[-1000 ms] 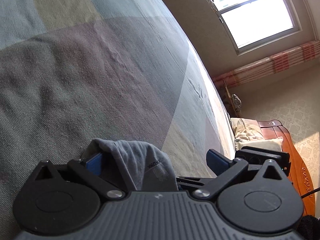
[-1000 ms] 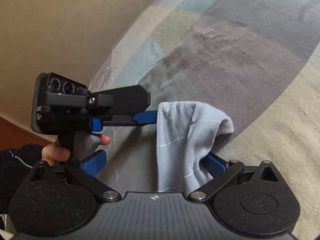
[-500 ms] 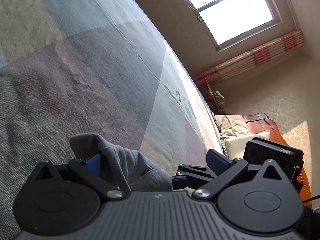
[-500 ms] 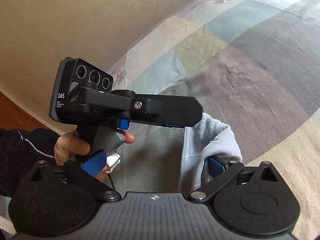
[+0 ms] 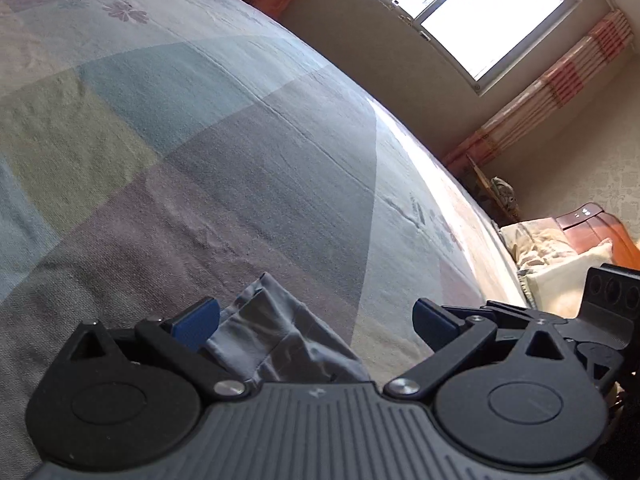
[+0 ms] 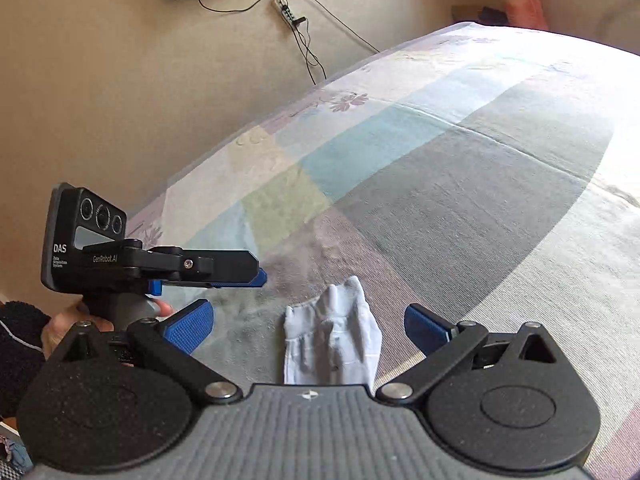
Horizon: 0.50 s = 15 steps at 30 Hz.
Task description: Fold clothes
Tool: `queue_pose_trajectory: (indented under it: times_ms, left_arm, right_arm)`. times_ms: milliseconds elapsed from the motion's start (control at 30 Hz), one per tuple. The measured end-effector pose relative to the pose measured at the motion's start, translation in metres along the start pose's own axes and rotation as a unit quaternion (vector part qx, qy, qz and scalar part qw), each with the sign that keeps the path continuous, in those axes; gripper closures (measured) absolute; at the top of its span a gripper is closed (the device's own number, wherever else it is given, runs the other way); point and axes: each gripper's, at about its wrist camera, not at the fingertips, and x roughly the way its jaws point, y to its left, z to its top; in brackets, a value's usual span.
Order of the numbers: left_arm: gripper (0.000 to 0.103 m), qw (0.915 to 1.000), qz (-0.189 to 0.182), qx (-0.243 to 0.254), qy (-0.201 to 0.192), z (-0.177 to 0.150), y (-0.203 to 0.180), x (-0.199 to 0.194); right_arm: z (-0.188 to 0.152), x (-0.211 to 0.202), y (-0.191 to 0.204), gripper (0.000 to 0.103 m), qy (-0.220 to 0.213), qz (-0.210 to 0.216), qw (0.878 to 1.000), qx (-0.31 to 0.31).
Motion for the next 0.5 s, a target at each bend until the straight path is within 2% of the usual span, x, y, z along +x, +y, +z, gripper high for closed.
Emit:
queue_pose_trajectory:
  times_ms: [100, 267, 400, 500]
  left_arm:
    - [0.001, 0.9972, 0.035, 0.061, 0.027, -0.014, -0.009, 0.004]
    - [0.001, 0.9828, 0.073, 0.163, 0.046, -0.034, -0.038, 0.011]
    - [0.001, 0.9743, 0.065, 0.210, 0.049, -0.047, -0.067, 0.021]
    - [0.001, 0.9607, 0.063, 0.265, 0.055, -0.069, -0.089, 0.027]
  right_arm:
    - [-0.023, 0.009, 0.004, 0.000, 0.038, -0.057, 0.997, -0.037]
    - [-0.077, 0.007, 0.009, 0.000, 0.078, -0.140, 0.985, -0.058]
    - [-0.113, -0.018, 0.008, 0.000, 0.083, -0.170, 0.982, -0.002]
    - [-0.136, -0.039, 0.005, 0.000, 0.080, -0.200, 0.976, 0.038]
